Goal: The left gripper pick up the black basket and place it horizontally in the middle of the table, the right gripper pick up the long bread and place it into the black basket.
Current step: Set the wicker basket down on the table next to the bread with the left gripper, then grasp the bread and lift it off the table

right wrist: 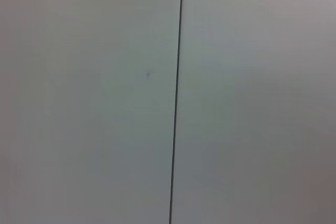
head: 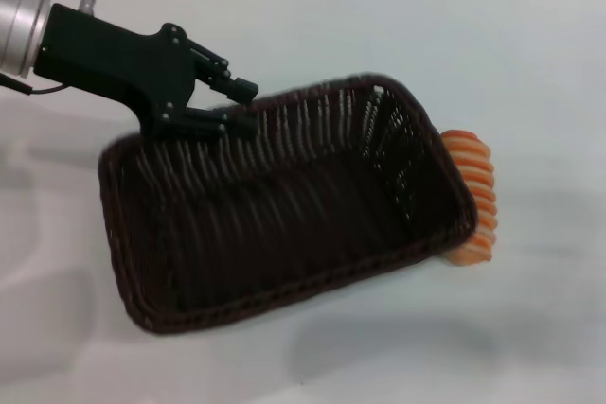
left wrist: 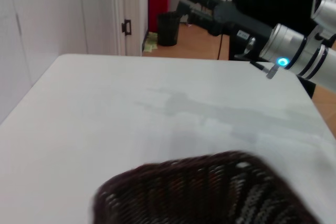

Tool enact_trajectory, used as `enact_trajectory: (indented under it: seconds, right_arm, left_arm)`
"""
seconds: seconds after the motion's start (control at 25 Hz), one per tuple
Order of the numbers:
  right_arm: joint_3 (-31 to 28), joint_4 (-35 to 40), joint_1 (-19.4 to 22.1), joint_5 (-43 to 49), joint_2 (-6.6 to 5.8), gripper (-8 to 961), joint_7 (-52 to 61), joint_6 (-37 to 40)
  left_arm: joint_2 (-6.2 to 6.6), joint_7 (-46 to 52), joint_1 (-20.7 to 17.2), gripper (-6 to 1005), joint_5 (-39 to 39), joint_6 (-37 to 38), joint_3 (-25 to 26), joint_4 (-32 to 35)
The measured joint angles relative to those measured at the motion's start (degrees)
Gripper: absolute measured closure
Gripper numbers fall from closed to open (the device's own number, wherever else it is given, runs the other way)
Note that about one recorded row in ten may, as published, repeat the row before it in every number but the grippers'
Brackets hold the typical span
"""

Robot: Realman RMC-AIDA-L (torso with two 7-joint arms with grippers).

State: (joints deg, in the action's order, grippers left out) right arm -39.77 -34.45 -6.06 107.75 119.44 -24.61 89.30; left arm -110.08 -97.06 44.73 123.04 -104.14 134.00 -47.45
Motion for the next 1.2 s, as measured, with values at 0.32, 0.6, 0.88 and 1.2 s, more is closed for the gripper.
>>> enact_trajectory:
  seconds: [0.32, 0.6, 0.88, 1.2]
  right_arm:
    - [0.3, 0.0, 0.0, 0.0, 0.06, 280, 0.0, 0.0]
    - [3.06, -2.9, 0.38, 0.02, 0.06, 280, 0.0, -0.46]
    - [6.9, -9.67, 0.64, 0.12, -0.27, 280, -0.29, -4.11]
    - [10.68, -22.37, 4.71, 0.45, -1.02, 279, -7.32, -6.21]
  left_arm:
    - [-1.0, -0.29, 1.37, 641, -1.06, -0.57, 0.76, -0.26]
    - [-1.02, 0.3, -2.69, 641, -12.4, 1.33, 14.04, -0.76]
    - [-1.86, 1.79, -10.36, 641, -24.66, 7.13, 18.36, -0.44]
    - [-1.58, 2.63, -14.77, 640, -26.69, 9.07, 19.22, -0.54]
